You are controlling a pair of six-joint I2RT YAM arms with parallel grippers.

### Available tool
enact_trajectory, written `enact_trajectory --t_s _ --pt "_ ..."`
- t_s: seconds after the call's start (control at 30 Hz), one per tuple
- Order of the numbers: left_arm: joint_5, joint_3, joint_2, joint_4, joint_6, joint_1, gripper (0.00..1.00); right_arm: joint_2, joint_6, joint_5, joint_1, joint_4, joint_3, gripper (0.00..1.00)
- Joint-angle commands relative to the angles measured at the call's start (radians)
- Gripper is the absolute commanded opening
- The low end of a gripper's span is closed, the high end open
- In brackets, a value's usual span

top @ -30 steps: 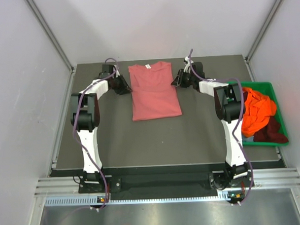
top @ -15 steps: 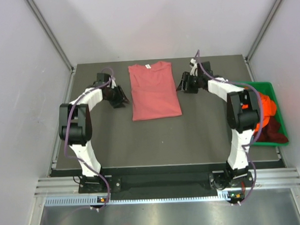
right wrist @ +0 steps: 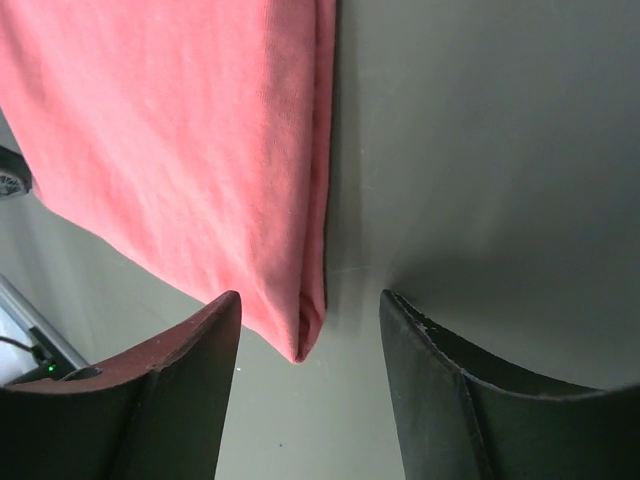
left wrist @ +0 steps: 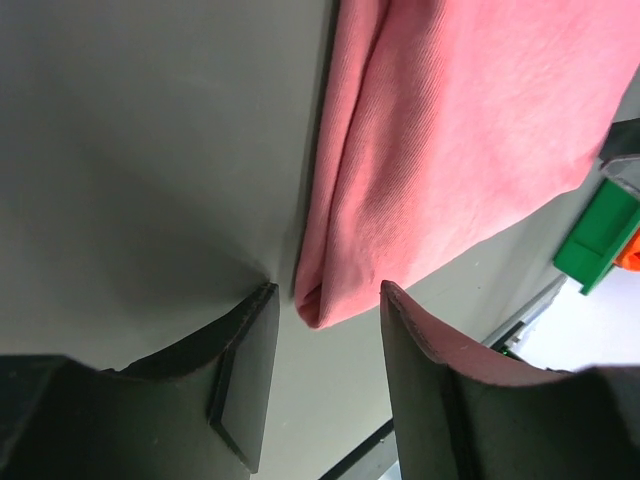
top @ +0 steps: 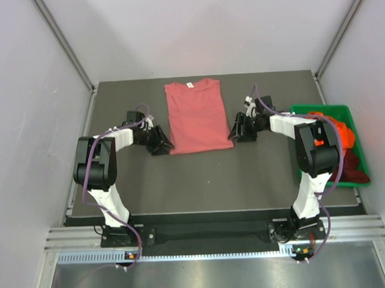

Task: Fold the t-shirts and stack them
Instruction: Fold the tshirt

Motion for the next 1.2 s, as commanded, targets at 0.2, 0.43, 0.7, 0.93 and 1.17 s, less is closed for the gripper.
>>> enact_trajectory --t_s 0.2,0.43,0.7,0.93,1.17 --pt "-0.049 -0.01 0.022 0.034 0.013 -0.001 0.51 0.002 0.021 0.006 0.016 0.021 -0.056 0.56" --pt "-0.093 -0.012 0.022 -0.008 0.023 -0.009 0.49 -0.015 0.033 0.068 0.025 -0.026 -0.07 0.54" --pt "-0.069 -0.03 0.022 0.01 0.011 -0.01 0.27 -0.017 0.063 0.079 0.038 -0.028 -0.081 0.53" --pt "-0.027 -0.036 0.018 0.024 -0.004 -0.013 0.0 -0.028 0.091 0.048 0.055 -0.008 -0.104 0.52" --pt "-0.015 -0.055 -0.025 0.012 -0.017 -0.024 0.0 -0.048 0.106 0.059 0.056 0.008 -0.142 0.09"
